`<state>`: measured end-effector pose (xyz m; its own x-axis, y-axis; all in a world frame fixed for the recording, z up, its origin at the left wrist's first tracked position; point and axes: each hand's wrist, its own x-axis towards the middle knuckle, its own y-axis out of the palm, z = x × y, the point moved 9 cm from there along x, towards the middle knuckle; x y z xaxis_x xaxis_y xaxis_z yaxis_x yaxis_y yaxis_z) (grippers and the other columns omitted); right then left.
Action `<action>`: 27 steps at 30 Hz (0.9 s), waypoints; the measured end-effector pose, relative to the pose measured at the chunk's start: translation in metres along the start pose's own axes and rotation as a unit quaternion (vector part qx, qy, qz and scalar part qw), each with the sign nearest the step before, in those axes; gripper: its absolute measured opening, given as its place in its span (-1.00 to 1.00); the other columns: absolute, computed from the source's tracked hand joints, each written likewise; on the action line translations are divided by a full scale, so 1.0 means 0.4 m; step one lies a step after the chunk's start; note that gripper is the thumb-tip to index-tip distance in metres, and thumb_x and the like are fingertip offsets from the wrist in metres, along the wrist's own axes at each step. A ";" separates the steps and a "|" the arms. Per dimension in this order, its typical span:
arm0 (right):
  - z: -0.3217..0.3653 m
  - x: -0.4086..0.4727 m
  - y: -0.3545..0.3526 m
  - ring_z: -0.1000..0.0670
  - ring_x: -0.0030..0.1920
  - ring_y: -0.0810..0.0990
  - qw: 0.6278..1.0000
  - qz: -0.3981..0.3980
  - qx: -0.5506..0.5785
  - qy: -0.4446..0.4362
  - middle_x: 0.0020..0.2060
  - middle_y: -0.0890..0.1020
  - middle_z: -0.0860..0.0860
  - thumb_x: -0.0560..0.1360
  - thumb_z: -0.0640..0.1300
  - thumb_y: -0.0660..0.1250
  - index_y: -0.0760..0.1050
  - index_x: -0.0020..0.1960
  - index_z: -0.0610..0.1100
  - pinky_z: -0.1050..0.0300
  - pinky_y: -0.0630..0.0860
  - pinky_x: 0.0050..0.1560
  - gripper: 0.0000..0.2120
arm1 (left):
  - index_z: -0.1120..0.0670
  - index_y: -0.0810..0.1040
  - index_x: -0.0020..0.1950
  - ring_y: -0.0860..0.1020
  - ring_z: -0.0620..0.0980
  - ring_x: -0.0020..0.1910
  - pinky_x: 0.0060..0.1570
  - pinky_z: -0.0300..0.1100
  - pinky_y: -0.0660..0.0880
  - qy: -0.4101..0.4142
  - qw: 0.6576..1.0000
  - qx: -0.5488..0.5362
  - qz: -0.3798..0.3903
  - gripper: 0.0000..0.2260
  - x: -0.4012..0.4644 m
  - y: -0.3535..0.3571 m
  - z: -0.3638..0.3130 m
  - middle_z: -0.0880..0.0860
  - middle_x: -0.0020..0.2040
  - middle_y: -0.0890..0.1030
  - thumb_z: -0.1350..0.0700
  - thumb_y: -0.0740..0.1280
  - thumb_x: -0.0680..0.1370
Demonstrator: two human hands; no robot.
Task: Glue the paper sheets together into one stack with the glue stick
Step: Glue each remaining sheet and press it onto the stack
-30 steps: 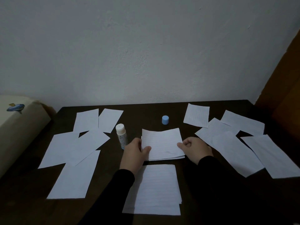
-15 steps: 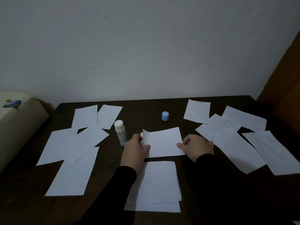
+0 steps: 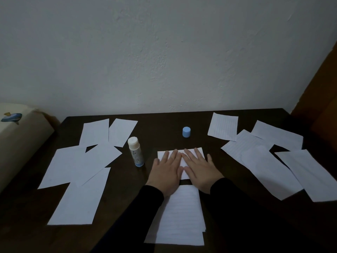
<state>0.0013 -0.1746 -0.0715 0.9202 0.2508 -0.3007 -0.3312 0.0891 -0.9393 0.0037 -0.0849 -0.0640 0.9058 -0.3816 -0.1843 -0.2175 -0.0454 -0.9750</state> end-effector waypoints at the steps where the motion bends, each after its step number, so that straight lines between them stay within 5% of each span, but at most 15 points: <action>1: -0.006 0.004 0.006 -0.03 0.54 -0.28 1.000 0.000 -0.001 0.005 0.56 -0.22 0.11 0.67 0.08 -0.15 -0.24 0.57 0.06 -0.20 -0.25 0.47 -0.48 | -0.03 -0.10 0.58 -0.14 0.01 0.56 0.48 0.10 -0.10 -0.003 1.000 -0.003 0.007 -0.50 0.002 0.006 0.003 -0.02 0.59 -0.12 -0.13 -0.12 0.67; 8: -0.023 0.016 0.021 -0.01 0.54 -0.31 0.998 0.011 -0.006 0.056 0.54 -0.28 0.12 0.65 0.15 -0.14 -0.27 0.55 0.13 -0.28 -0.27 0.44 -0.46 | 0.05 -0.15 0.58 -0.18 -0.02 0.55 0.48 0.02 -0.14 -0.066 0.998 -0.019 0.008 -0.45 -0.001 0.018 0.029 0.02 0.58 -0.19 -0.15 -0.14 0.66; 18: -0.048 -0.028 0.023 0.02 0.54 -0.30 0.992 0.006 0.033 0.122 0.55 -0.28 0.06 0.66 0.11 -0.14 -0.29 0.57 -0.02 -0.24 -0.23 0.47 -0.43 | 0.08 -0.21 0.57 -0.19 0.04 0.55 0.48 0.13 -0.08 -0.155 0.986 -0.010 0.066 -0.42 -0.041 0.024 0.060 0.04 0.57 -0.23 -0.16 -0.12 0.65; 27: -0.047 -0.100 0.037 -0.01 0.54 -0.29 0.987 0.049 0.033 0.148 0.55 -0.28 0.02 0.66 0.11 -0.18 -0.29 0.56 -0.06 -0.31 -0.20 0.46 -0.43 | 0.10 0.01 0.57 -0.09 0.08 0.56 0.49 0.12 -0.03 -0.146 0.987 -0.009 0.064 -0.48 -0.089 -0.012 0.080 0.06 0.59 -0.03 -0.08 0.00 0.67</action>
<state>-0.0365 -0.2015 -0.0764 0.9007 -0.0309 -0.4334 -0.4252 0.1426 -0.8938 -0.0158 -0.0415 -0.0566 0.9361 -0.1026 -0.3365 -0.3412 -0.0322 -0.9394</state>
